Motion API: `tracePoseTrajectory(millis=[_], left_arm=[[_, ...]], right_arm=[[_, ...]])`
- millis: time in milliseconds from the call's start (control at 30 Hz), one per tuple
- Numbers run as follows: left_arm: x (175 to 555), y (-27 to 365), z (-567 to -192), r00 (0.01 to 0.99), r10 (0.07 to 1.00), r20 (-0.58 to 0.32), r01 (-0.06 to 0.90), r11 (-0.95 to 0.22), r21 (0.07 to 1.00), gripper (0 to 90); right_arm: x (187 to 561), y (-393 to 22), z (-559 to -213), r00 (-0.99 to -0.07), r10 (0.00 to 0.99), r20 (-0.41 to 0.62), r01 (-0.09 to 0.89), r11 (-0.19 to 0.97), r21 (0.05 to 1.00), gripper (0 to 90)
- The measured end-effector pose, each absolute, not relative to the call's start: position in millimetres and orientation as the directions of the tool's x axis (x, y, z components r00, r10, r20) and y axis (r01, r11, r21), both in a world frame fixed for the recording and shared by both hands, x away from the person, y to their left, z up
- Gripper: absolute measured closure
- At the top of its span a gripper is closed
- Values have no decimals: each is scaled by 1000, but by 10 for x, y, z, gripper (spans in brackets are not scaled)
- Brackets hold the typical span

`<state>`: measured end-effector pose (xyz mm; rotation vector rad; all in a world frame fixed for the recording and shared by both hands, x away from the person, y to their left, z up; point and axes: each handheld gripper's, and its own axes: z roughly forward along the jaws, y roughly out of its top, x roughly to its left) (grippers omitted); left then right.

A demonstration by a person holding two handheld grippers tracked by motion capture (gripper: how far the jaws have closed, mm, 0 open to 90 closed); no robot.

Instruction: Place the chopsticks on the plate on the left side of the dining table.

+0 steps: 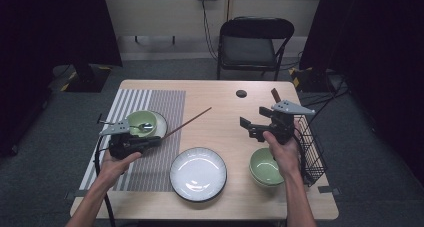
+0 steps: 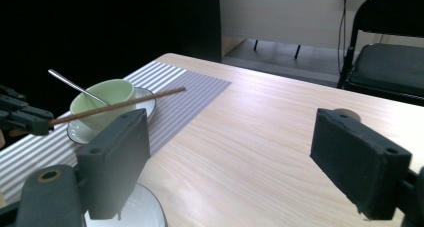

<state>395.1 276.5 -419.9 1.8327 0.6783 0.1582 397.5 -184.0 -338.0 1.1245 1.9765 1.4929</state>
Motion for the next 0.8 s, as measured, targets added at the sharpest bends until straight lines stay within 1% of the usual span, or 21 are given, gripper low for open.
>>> tracePoseTrajectory(millis=[100,200,300,567,700,800], left_arm=[[3937,2844,-4252,817,536,-214,384,-227,895,840],[3918,2909,-4288,805,545,-234,401,-208,892,840],[3896,2943,-4307,802,553,-228,404,-219,888,840],[3872,3097,-4426,775,584,-243,439,-220,871,840],[3883,3148,-4479,765,595,-245,452,-226,863,840],[3900,3167,-4518,757,608,-238,459,-235,857,840]], right_arm=[[3920,-1884,-3387,-579,804,133,353,100,930,152],[3875,-1931,-3385,-569,812,129,350,97,932,151],[3841,-1973,-3376,-565,814,134,347,87,934,152],[3726,-2036,-3379,-548,830,103,328,100,939,153],[3696,-2071,-3420,-541,833,114,329,85,941,153],[3707,-2068,-3416,-543,833,107,335,98,937,153]])
